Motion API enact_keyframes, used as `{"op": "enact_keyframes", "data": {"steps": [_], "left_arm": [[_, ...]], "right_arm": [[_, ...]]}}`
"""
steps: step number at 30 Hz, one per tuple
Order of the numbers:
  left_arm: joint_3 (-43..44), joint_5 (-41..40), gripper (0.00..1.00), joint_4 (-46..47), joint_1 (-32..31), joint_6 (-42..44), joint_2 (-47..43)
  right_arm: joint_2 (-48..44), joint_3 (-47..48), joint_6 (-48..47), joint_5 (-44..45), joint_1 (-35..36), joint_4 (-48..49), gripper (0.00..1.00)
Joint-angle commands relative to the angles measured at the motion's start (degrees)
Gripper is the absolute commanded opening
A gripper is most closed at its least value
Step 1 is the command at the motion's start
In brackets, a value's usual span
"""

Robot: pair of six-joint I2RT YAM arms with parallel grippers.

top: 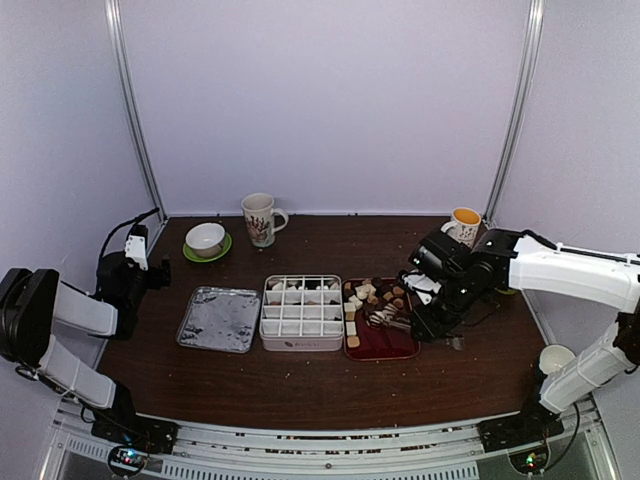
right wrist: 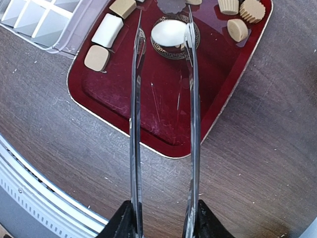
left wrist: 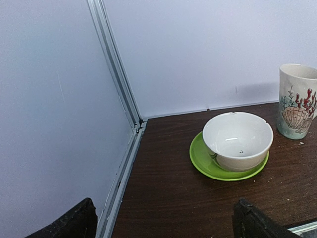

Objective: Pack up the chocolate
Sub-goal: Position the fake chocolate on the plate, then pick up the fake chocolate from the plate.

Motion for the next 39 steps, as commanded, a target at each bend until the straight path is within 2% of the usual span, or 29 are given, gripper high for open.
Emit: {"op": "enact_keyframes", "data": {"steps": [1,20,28,39], "left_arm": [[-0.2,0.4,0.98,2.7,0.5,-0.5,0.3],[-0.2,0.4,0.98,2.7,0.4,-0.5,0.3],[-0.2,0.4,0.98,2.7,0.5,-0.5,0.3],[-0.2,0.5,0.98,2.6,0.5,-0.5,0.3]], "right_arm": [[1.7,1.3,2.5,-1.5,-0.2,2.2,0.40],[2.9,0.4,4.5,3.2,-2.0,1.4,0.40],[2.7,0.3,3.5,1.7,-2.2,1.0,0.26],[-1.4,1.6,1.1,-3.4,-2.1,1.2,0.20]]}}
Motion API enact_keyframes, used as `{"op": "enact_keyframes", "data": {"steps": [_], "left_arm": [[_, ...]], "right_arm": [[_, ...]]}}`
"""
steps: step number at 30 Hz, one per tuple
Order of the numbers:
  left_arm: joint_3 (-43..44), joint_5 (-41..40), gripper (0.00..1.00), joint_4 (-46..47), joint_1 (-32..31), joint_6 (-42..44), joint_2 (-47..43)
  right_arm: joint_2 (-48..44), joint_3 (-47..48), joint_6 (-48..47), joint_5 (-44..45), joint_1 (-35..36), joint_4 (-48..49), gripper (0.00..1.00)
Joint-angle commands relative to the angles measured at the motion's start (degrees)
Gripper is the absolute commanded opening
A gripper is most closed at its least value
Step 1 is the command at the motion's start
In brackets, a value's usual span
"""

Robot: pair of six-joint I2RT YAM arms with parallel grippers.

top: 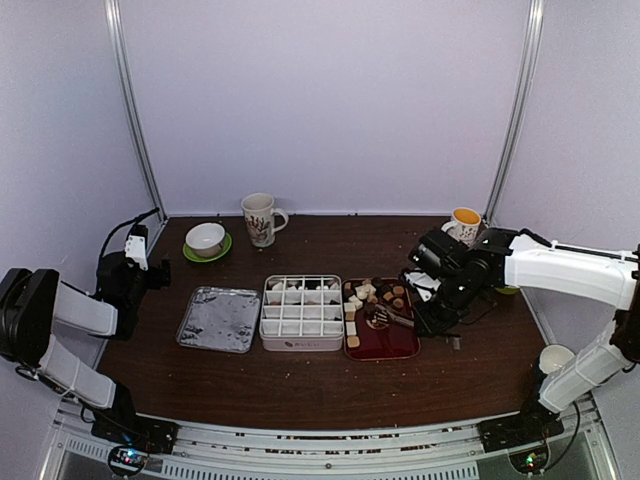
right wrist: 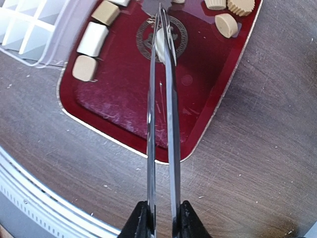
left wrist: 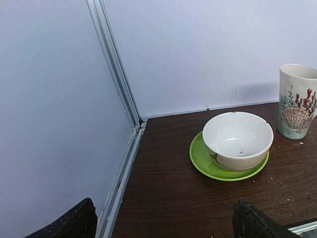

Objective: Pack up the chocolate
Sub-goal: Pick up the fake chocolate from the plate, then place the fake chocolate in the empty pocket of the box.

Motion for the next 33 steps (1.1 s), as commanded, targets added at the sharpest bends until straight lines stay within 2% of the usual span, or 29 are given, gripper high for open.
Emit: {"op": "enact_keyframes", "data": {"steps": [1,7,15,29,33], "left_arm": [[-0.2,0.5,0.98,2.6,0.5,-0.5,0.3],[-0.2,0.5,0.98,2.6,0.5,-0.5,0.3],[-0.1,0.4,0.98,2.6,0.5,-0.5,0.3],[-0.1,0.5,0.98,2.5,0.5,-0.5,0.3],[-0.1,0.5,0.98,2.6,0.4,-0.5,0.3]], "right_arm": [[-3.9,1.8,-1.7,-4.1,-0.1,0.9,0.20],[-6.0,2.4,-2.3,-13.5,1.0,8.5,0.19],[-2.7,6.0,-2.6,-16.8,3.2,13.3,0.19],[5.4,8.6,-4.2,-17.2,5.6,16.9,0.21],[6.9,9.6,-4.2,-14.7,5.8,16.3,0.23]]}}
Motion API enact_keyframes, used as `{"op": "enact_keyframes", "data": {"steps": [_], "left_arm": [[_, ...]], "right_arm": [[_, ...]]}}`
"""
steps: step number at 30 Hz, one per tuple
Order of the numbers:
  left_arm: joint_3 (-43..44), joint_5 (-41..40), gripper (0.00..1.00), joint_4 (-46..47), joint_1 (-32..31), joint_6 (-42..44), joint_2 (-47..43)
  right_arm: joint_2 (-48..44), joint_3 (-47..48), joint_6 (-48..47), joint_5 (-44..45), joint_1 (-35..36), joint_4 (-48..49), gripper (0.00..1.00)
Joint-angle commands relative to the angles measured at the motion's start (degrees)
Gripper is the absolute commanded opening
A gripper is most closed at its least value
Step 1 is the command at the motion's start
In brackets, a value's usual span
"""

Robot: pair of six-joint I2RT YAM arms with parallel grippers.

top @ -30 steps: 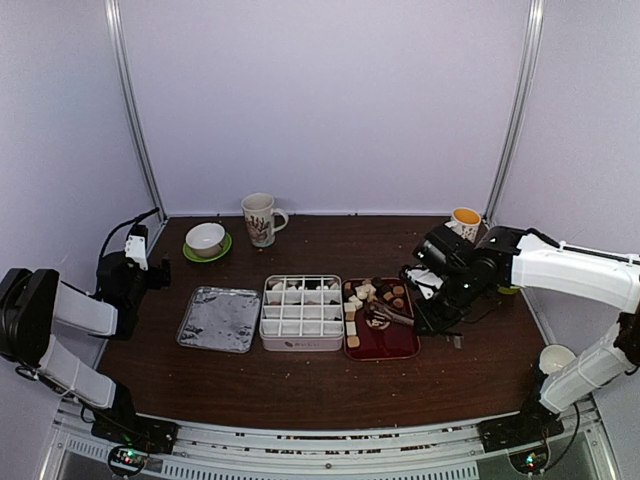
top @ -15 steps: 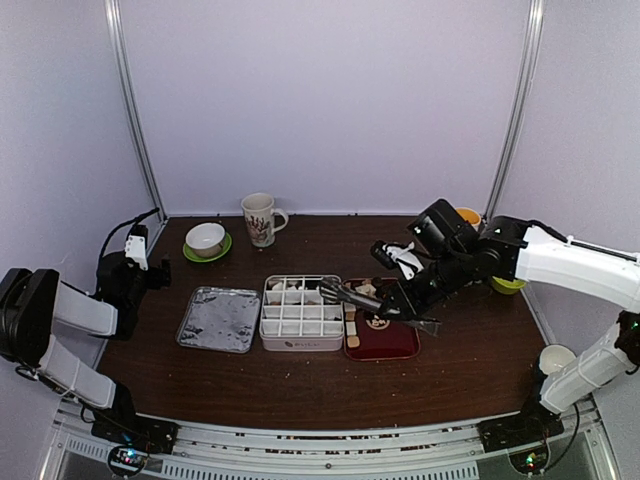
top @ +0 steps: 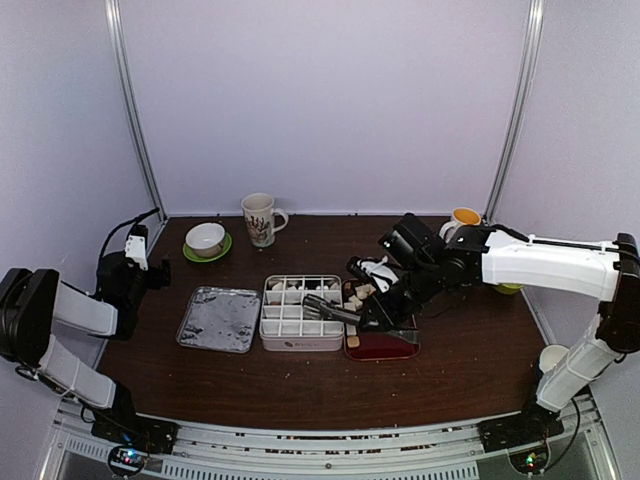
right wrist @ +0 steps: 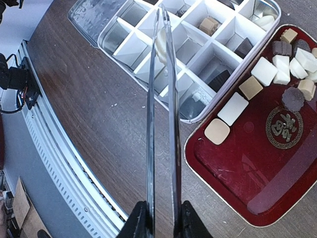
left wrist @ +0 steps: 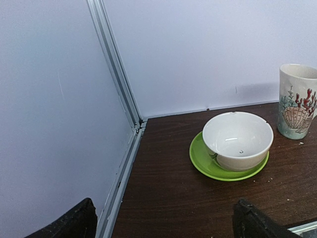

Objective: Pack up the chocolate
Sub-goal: Place the fake chocolate in the empty pocket of the box.

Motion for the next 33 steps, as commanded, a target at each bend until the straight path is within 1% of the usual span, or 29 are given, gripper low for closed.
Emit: {"op": "enact_keyframes", "data": {"steps": [1,9,12,15,17,24,33], "left_arm": [[-0.1,0.5,0.98,2.6,0.5,-0.5,0.3],[-0.1,0.5,0.98,2.6,0.5,-0.5,0.3],[-0.1,0.5,0.98,2.6,0.5,-0.5,0.3],[-0.1,0.5,0.98,2.6,0.5,-0.5,0.3],[-0.1,0.5,0.98,2.5,0.4,-0.5,0.3],[-0.1,0.5,0.98,2.6,0.5,-0.5,0.3],[-0.1,0.5,0.98,2.7,0.5,-0.5,0.3]], "right_arm": [[1.0,3.0,-0.9,2.2,0.5,1.7,0.23],[2.4,3.5,-0.9,3.4,0.6,2.3,0.24],[2.7,4.2,-1.2,3.8,0.6,2.0,0.29],[2.6,4.4,-1.2,4.8,0.7,1.9,0.37],[2.4,4.8,-1.4,5.3,0.7,1.4,0.39],[0.8,5.0,-1.8,6.6,0.7,0.0,0.36],[-4.5,3.3,-2.1,10.1,0.6,-2.1,0.35]]}}
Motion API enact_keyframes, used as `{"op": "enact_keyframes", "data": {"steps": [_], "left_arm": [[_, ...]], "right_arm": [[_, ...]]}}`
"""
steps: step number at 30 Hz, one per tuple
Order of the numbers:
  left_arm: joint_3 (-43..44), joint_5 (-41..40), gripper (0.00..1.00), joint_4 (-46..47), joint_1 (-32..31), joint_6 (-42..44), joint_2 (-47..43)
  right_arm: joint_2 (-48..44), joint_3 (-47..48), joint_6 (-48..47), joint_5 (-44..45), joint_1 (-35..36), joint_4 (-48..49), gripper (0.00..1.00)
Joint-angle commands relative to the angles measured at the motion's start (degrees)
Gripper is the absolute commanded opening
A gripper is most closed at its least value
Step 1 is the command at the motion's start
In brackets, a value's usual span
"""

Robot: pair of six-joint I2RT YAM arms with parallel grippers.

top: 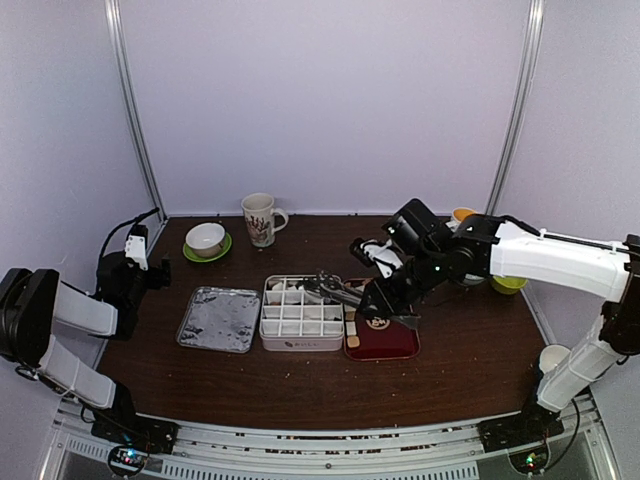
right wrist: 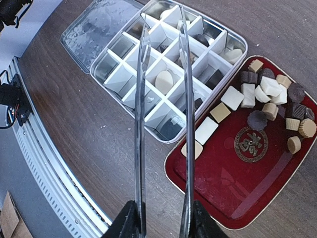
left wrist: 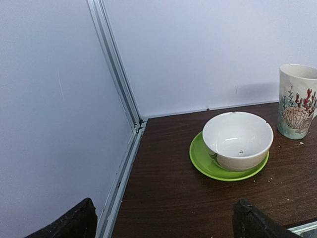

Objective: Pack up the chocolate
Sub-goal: Place the fake chocolate in the empty pocket of the box, then pick up the fake chocolate from the plate.

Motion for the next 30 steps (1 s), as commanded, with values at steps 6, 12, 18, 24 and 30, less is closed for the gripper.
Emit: {"op": "enact_keyframes", "data": {"steps": [6,12,18,24,30], "left_arm": [[-0.1,0.5,0.98,2.6,0.5,-0.5,0.3],[-0.1,0.4,0.98,2.6,0.5,-0.5,0.3],[-0.1,0.5,0.98,2.6,0.5,-0.5,0.3],[-0.1,0.5,0.98,2.5,0.5,-0.5,0.3],[-0.1,0.5,0.98,2.5,0.4,-0.5,0.3]], "right_arm": [[-6.4,-1.0,-0.9,8.2,0.1,-4.7,0.34],[-11.5,-6.5,1.8,13.6,-1.8,-4.2,0.34],[-13.3,-9.3,2.3,13.6,-3.2,-7.7,0.33],[-13.2,-11.4,3.1,14.5,-3.7,-8.0,0.32],[-12.7,-13.1,5.3,14.4,-3.9,-5.6,0.33]]}}
